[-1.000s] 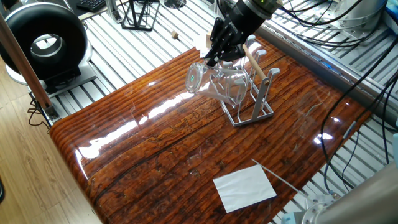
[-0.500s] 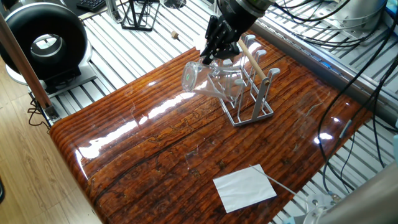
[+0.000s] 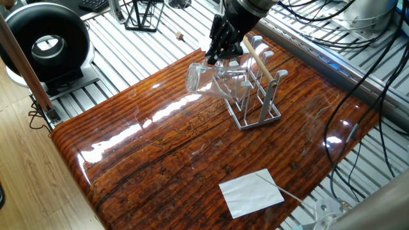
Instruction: Put the cup on the cup rack
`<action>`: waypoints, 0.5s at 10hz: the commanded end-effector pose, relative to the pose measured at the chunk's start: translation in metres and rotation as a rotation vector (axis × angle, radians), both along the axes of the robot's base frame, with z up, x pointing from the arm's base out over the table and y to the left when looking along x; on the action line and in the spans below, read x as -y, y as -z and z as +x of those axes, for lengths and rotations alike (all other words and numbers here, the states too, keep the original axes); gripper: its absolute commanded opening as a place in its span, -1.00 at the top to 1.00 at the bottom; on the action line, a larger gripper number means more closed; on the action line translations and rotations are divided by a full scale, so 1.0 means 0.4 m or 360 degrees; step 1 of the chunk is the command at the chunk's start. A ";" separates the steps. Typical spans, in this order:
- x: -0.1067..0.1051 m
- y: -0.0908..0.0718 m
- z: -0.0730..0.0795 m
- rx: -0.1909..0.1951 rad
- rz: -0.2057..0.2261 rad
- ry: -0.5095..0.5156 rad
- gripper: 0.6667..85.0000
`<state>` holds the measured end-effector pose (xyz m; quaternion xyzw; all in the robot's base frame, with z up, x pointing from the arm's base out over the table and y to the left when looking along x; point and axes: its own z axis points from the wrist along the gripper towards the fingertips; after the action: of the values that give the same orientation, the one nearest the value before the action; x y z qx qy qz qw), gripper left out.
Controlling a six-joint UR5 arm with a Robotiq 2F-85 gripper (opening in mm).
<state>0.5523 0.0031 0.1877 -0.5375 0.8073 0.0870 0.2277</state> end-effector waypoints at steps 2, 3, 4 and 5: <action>0.040 -0.007 0.052 0.0068 -0.0051 0.0184 0.99; 0.041 -0.005 0.051 0.0058 -0.0051 0.0195 0.99; 0.045 -0.003 0.048 0.0050 -0.0059 0.0198 0.99; 0.043 0.001 0.037 0.0026 -0.0063 0.0180 0.99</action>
<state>0.5662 -0.0116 0.1860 -0.5053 0.8301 0.0552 0.2292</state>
